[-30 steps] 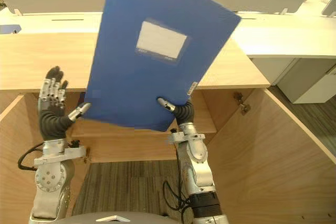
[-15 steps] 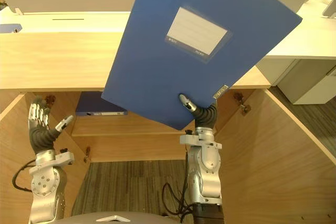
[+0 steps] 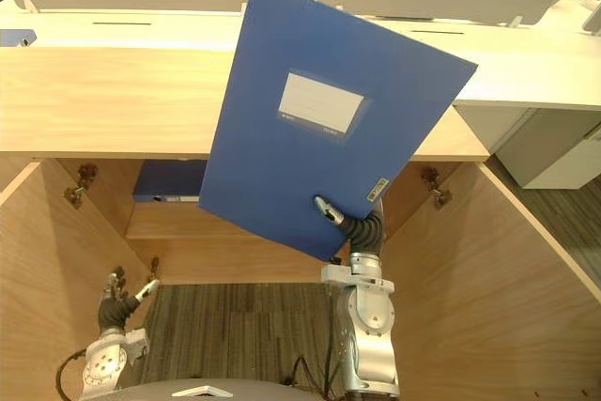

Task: Walk over to the cabinet, pick up the folder, carry it to the office cabinet, place the folder inside the office cabinet, then close the office cabinet door

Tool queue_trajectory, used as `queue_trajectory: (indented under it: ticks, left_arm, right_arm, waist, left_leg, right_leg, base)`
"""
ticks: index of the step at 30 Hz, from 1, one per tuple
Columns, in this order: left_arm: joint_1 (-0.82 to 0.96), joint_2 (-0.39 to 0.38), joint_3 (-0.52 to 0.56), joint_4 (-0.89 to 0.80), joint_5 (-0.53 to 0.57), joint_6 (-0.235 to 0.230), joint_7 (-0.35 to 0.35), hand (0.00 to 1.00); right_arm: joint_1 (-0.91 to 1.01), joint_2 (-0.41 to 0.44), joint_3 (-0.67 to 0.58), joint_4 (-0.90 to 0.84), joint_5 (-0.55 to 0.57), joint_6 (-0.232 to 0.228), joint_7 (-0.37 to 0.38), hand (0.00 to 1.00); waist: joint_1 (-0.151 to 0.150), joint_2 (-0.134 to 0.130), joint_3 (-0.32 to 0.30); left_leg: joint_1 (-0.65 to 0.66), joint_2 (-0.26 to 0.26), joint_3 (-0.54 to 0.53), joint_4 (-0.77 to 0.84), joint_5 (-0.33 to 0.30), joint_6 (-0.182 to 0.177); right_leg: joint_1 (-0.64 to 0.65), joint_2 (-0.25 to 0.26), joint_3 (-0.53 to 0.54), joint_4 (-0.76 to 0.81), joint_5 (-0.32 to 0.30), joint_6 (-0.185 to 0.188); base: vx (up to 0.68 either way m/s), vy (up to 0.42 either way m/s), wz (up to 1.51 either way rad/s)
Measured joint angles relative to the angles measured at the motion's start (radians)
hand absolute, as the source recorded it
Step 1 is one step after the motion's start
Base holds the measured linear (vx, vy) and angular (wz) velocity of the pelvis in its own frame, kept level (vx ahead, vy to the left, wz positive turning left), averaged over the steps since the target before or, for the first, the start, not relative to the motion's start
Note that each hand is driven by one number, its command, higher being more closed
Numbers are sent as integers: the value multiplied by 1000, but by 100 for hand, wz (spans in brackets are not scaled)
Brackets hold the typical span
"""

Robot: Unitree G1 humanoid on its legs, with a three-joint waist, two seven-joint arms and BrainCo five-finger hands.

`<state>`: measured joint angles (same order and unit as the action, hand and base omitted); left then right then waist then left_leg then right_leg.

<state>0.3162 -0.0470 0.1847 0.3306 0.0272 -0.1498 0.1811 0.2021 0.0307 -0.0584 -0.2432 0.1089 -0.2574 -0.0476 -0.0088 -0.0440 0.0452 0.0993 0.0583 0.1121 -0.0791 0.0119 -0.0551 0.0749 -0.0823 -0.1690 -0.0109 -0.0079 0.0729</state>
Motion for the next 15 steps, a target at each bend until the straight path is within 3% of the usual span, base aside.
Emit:
queue_trajectory:
  ticks: [7, 15]
  left_arm:
    - [-41, 58, 11, 311, 15, 24, -13, 0]
    - [-55, 101, 10, 467, 16, 35, -13, 0]
  right_arm:
    - [23, -13, 19, 113, -1, 1, -12, 100]
    - [33, -48, 60, 161, -39, 6, -18, 100]
  waist:
    - [-5, 8, 8]
    - [-4, 10, 13]
  left_leg:
    - [0, 3, 4, 0, -2, -3]
    - [-5, 3, 5, 1, -4, -5]
  right_leg:
    - [1, 3, 4, -6, 0, -1]
    - [1, 4, 3, -17, 1, -1]
  base:
    - [0, 0, 0]
    - [0, 0, 0]
